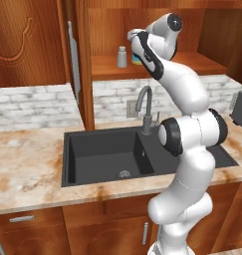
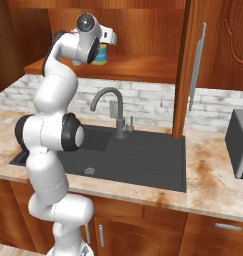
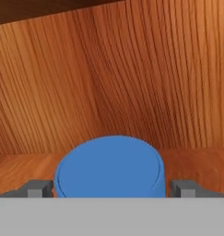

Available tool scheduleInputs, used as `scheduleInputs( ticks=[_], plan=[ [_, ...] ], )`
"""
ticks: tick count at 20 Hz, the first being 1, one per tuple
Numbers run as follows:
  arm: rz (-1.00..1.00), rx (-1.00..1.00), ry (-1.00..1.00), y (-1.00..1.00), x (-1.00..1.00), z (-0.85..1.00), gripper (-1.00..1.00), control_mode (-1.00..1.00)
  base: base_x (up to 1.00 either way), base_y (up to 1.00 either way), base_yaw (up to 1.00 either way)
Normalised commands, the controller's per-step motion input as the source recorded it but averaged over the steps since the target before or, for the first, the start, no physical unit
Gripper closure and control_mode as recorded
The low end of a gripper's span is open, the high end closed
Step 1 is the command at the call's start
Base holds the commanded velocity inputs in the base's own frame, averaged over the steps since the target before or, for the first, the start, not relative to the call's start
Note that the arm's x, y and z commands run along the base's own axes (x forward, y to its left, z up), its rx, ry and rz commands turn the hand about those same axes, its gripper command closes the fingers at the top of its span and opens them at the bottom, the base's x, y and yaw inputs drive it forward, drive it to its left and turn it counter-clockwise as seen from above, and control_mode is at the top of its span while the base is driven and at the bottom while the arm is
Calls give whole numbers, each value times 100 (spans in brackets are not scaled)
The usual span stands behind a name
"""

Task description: Move the shaker and mayonnaise from the cabinet to the dining counter.

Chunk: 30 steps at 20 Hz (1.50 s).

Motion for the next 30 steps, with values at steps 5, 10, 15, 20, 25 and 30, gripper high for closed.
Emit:
scheduleInputs(
  ticks=[5, 10, 15, 20, 25, 30],
  plan=[
    [0, 0, 3, 0, 25, -3, -100, -100, 0, 0, 0],
    [0, 0, 6, 9, 15, -8, -100, -100, 0, 0, 0],
    [0, 0, 6, 5, 6, -16, 100, -100, 0, 0, 0],
    [0, 0, -3, 0, 0, -30, 100, -100, 0, 0, 0],
    [0, -11, -27, -10, 0, -90, 100, -100, 0, 0, 0],
    [0, -3, -13, -23, -3, -21, 100, -100, 0, 0, 0]
  ],
)
